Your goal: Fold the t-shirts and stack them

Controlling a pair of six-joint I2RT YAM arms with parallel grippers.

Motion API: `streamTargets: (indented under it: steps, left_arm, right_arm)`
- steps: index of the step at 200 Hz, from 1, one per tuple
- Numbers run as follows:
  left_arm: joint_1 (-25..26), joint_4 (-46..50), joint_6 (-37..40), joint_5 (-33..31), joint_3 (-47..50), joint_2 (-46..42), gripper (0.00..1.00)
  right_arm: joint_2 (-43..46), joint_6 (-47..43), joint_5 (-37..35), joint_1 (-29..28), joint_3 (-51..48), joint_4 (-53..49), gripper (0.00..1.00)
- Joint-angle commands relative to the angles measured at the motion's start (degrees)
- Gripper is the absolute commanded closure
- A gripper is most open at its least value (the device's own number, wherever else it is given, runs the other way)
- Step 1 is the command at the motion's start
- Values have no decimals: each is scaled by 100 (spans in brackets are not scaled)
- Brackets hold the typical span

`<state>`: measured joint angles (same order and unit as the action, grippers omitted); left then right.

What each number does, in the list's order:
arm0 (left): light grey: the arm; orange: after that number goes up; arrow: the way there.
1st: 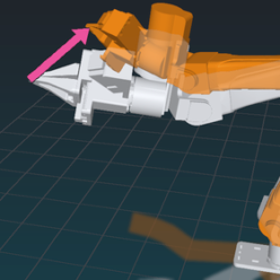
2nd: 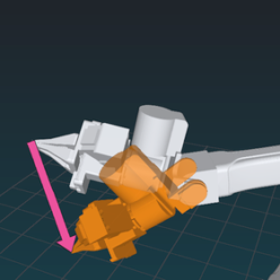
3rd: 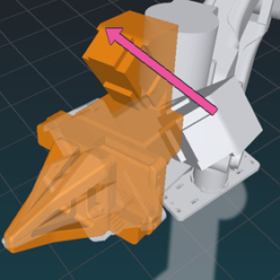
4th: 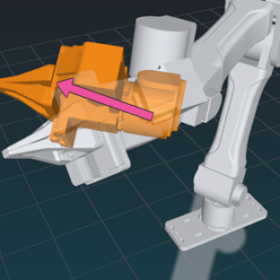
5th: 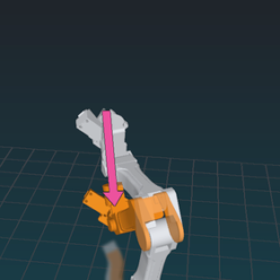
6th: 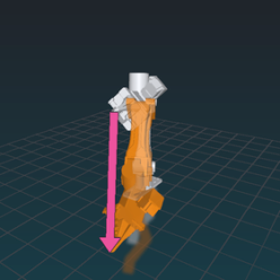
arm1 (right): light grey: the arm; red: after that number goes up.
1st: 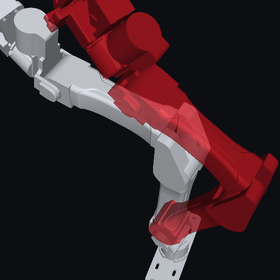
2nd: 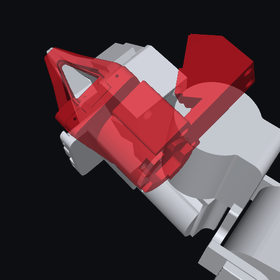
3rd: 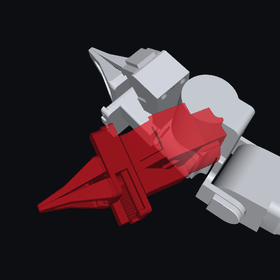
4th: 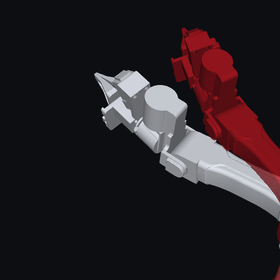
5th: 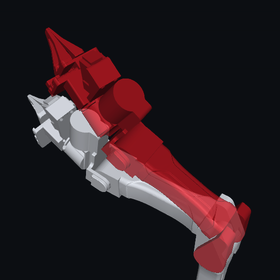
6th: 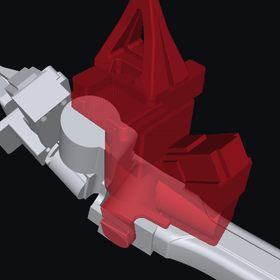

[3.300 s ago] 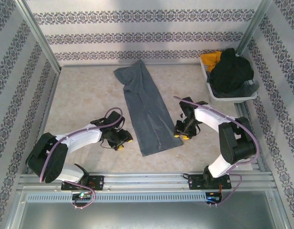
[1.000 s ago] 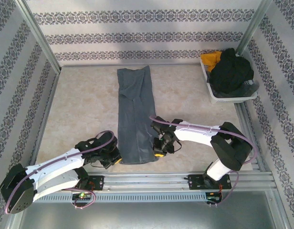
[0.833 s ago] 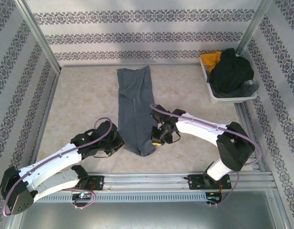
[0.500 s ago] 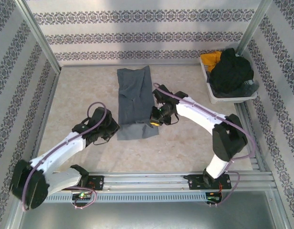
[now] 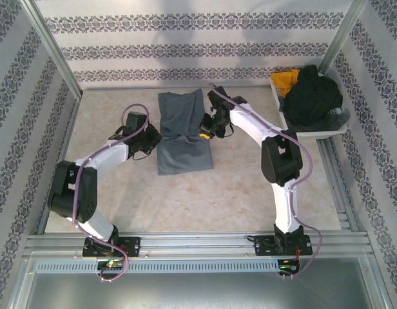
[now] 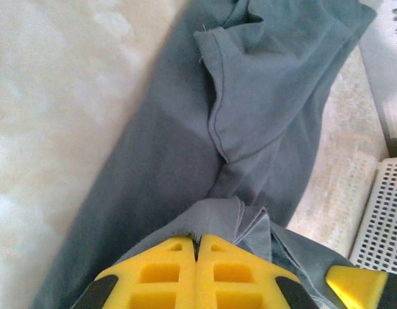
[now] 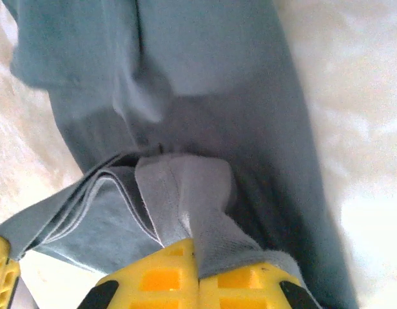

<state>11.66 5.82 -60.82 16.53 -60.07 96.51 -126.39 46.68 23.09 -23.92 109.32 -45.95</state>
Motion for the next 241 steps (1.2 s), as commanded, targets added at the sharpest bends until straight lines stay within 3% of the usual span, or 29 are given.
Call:
streamTargets:
  steps: [1, 12, 29, 62, 96, 157, 185, 205, 229, 241]
  left_arm:
    - [-176, -214, 305, 192, -266, 376, 80]
    - [-217, -127, 408, 179, -306, 429, 54]
    - [-213, 28, 556, 106, -160, 186, 42]
    - [-142, 632, 233, 65, 830, -964, 45]
    - [176, 4, -1071, 420, 2234, -1711, 46]
    - [683, -1130, -1983, 510, 2352, -705, 46]
    - [687, -1429, -1899, 537, 2043, -199, 55]
    - [683, -1613, -1857, 522, 1757, 75, 69]
    - [679, -1393, -1682, 278, 1554, -35, 99]
    - [675, -1059, -1503, 167, 1539, -262, 100]
  right_arm:
    - [-451, -42, 376, 134, 421, -183, 80]
    - [-485, -121, 338, 170, 493, -254, 65]
    - [-180, -304, 74, 223, 272, -232, 51]
    - [1014, -452, -354, 252, -1169, 78, 44]
    - [1980, -90, -117, 61, -3135, 883, 44]
    - [1518, 430, 124, -375, -3800, 1577, 44]
    - [1149, 431, 185, -359, -3450, 1715, 52]
    - [909, 478, 158, -352, -3171, 1698, 70]
    - [1023, 505, -40, -351, -3135, 1691, 99]
    - [1220, 483, -159, -350, -3227, 1645, 100]
